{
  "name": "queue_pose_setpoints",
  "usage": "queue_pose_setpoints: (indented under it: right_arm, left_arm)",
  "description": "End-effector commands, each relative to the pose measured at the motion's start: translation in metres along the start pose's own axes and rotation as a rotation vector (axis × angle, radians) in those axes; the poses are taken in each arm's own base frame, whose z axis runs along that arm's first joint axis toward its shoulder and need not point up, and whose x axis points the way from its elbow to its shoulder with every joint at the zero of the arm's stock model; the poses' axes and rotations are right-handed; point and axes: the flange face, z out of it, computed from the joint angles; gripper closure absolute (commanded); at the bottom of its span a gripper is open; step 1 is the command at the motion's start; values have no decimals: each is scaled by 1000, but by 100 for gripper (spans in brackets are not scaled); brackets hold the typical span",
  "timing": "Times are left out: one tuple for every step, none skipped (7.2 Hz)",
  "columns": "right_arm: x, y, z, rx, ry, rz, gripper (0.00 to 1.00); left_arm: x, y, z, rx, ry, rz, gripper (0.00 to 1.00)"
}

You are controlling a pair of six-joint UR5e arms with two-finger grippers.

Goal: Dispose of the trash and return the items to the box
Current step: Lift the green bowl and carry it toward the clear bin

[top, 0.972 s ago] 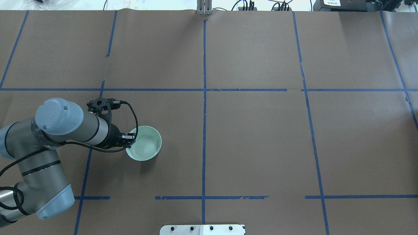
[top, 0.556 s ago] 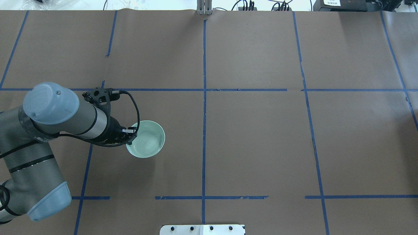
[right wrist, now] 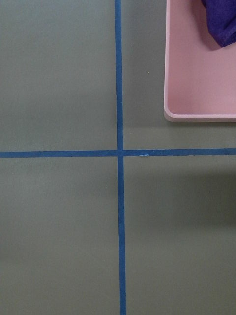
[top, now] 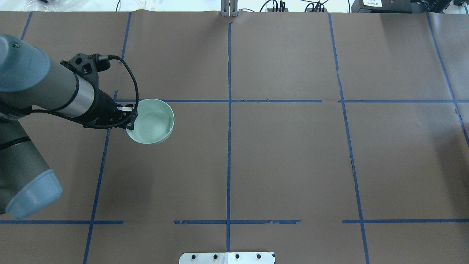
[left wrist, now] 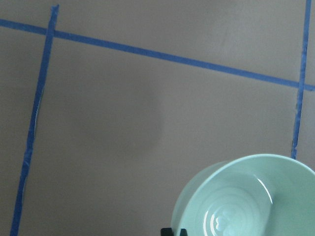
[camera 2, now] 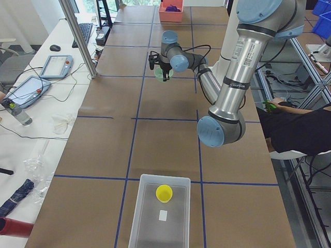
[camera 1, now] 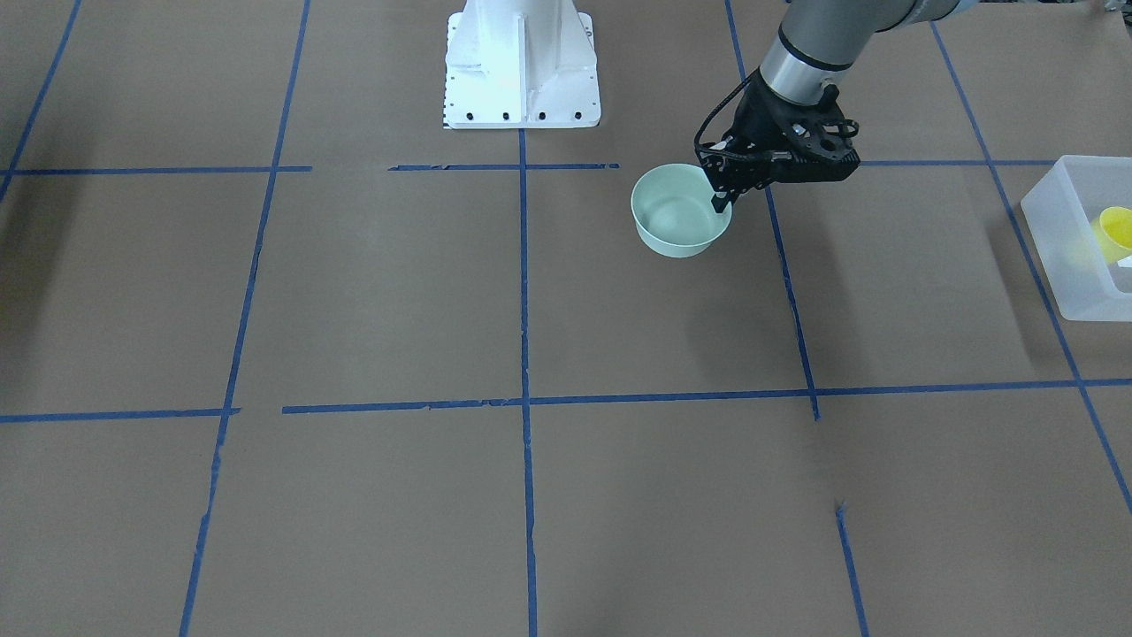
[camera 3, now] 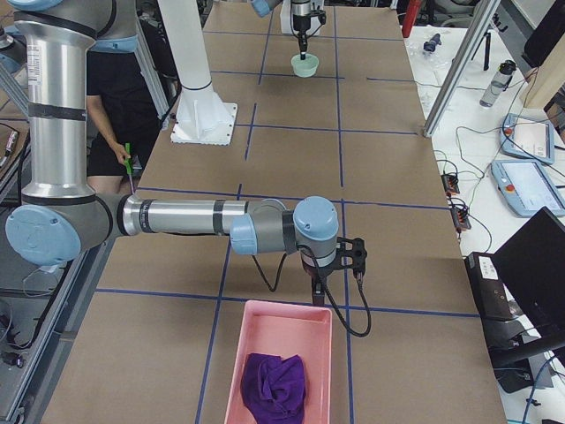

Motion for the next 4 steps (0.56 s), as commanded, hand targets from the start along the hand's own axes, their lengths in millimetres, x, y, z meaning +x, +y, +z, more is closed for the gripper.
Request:
queue_pose_setpoints:
  right_arm:
    - [-9, -6, 4, 7, -24, -30, 0]
    - [-12, -5, 4, 2, -57, -28, 0]
    - [-13, -5, 3, 2, -62, -26, 0]
    - [-14, -6, 1, 6, -61, -29, 0]
  left_arm:
    - [-28, -41, -36, 35, 13, 29, 100]
    - [-50, -56, -40, 54, -13, 75, 100]
    - [-71, -65, -43, 63, -39, 122, 100]
    - [-95, -78, -50, 62, -53, 141, 100]
